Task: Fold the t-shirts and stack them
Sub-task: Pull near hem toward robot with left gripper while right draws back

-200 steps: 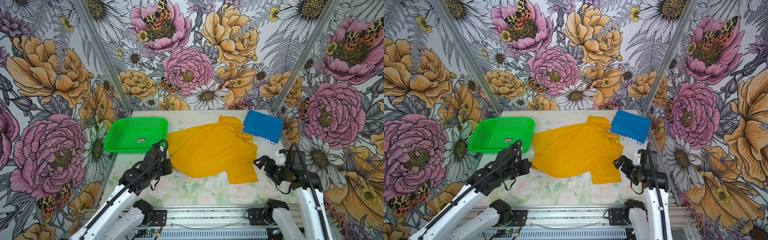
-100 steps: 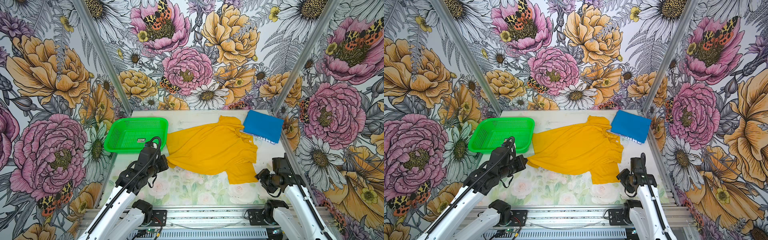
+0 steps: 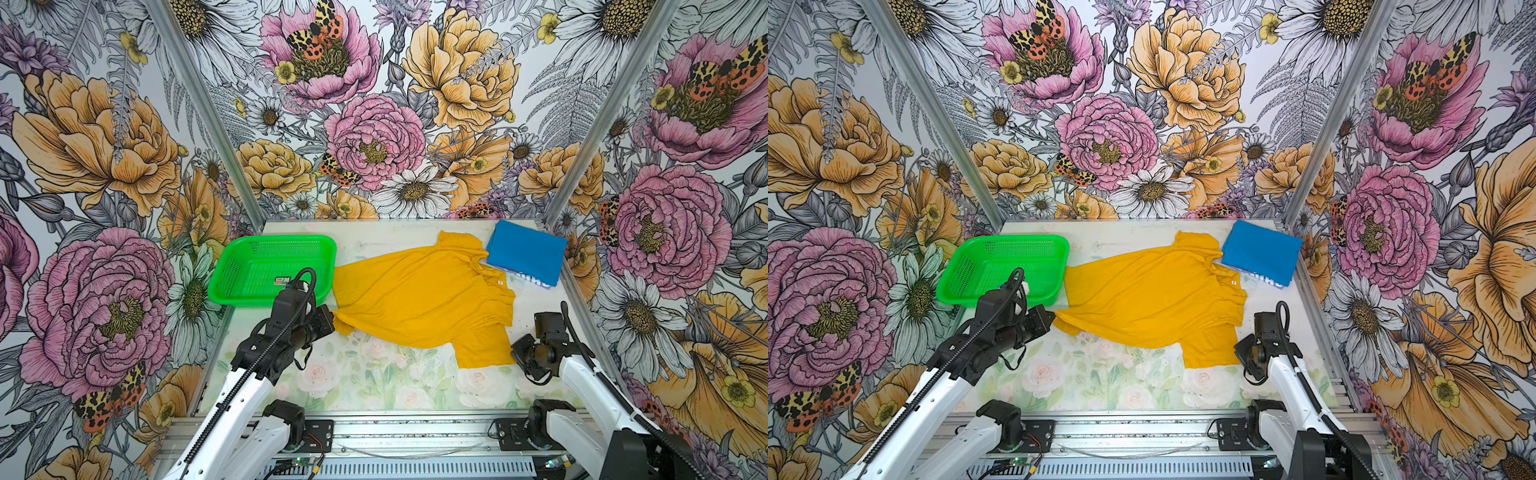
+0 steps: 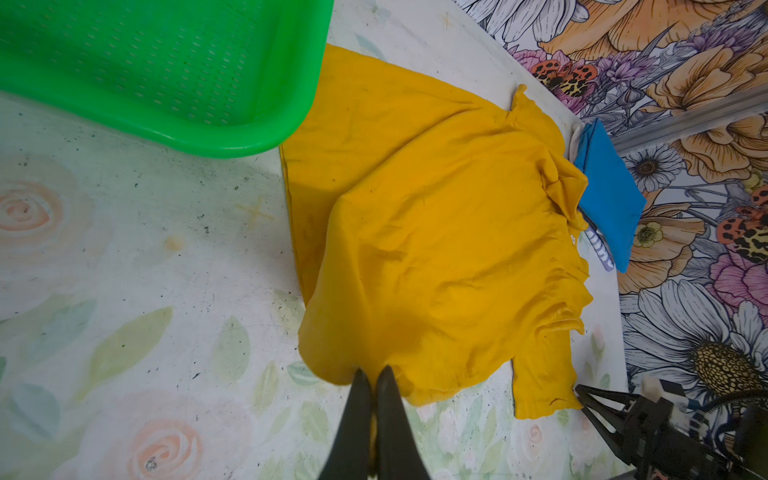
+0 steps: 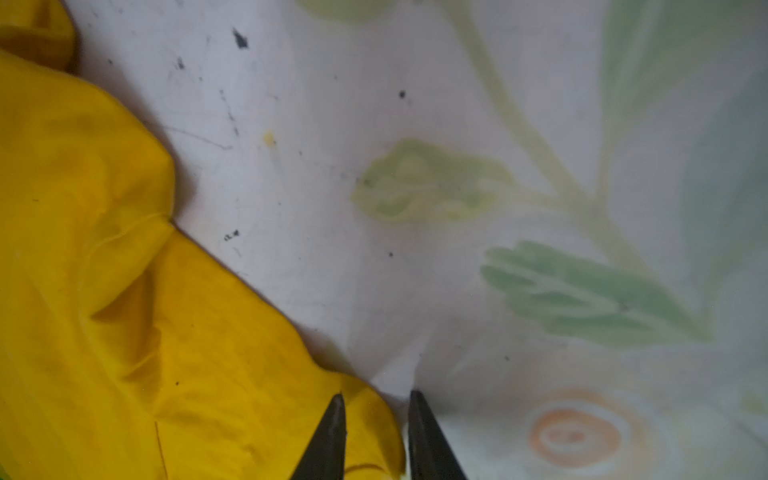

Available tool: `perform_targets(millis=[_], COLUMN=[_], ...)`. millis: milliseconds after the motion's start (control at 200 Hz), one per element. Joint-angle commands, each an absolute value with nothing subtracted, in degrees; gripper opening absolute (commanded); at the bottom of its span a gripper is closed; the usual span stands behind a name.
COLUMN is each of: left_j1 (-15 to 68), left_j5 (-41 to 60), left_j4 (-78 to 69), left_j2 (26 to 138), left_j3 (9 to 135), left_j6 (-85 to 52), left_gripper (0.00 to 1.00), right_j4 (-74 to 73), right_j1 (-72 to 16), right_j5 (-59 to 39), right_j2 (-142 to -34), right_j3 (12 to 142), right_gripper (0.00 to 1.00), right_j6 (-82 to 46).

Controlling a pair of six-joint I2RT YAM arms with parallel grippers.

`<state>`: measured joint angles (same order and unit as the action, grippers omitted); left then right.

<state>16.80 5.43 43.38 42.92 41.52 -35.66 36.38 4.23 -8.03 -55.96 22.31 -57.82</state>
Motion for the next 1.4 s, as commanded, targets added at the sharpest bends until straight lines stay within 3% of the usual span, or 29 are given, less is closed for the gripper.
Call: perform_targets(millis=[0, 135, 395, 555, 735, 936, 1201, 1396], left_j1=[16.2, 16.3, 20.2, 26.8, 36.6, 51.6, 70.6, 73.1], left_j5=[7.1, 7.4, 5.6, 0.5, -6.6, -18.0, -22.7, -27.2], left_j4=[41.2, 41.2, 41.5, 43.3, 47.9, 56.1, 60.0, 60.7], left_j2=[42.9, 42.8, 42.3, 41.0, 35.1, 29.1, 27.0, 31.5], left_j3=[41.0, 40.9, 40.0, 38.4, 34.1, 32.3, 26.6, 28.2], left_j6=[-34.6, -34.6, -36.0, -39.4, -48.3, -59.8, -74.6, -76.8], left_gripper=[0.00, 0.00, 0.00, 0.00, 0.00, 0.00, 0.00, 0.00], right_j4=[33.8, 37.7, 62.8, 70.6, 76.5, 83.5, 87.5, 84.3], right_j1=[3.4, 3.4, 4.2, 4.3, 4.4, 4.4, 4.4, 4.3], right_j5=[-9.0, -8.9, 6.8, 9.4, 8.2, 10.5, 13.6, 9.3], right_j2=[-57.6, -52.0, -38.2, -36.4, -31.8, -27.2, -27.1, -27.4], right_j3=[22.0, 23.6, 42.7, 52.2, 54.4, 57.9, 64.9, 62.1], right_gripper=[0.03, 0.00, 0.00, 0.00, 0.00, 0.00, 0.00, 0.00], right_j6=[-58.2, -58.5, -53.0, -50.2, -49.7, -48.3, -44.6, -42.3])
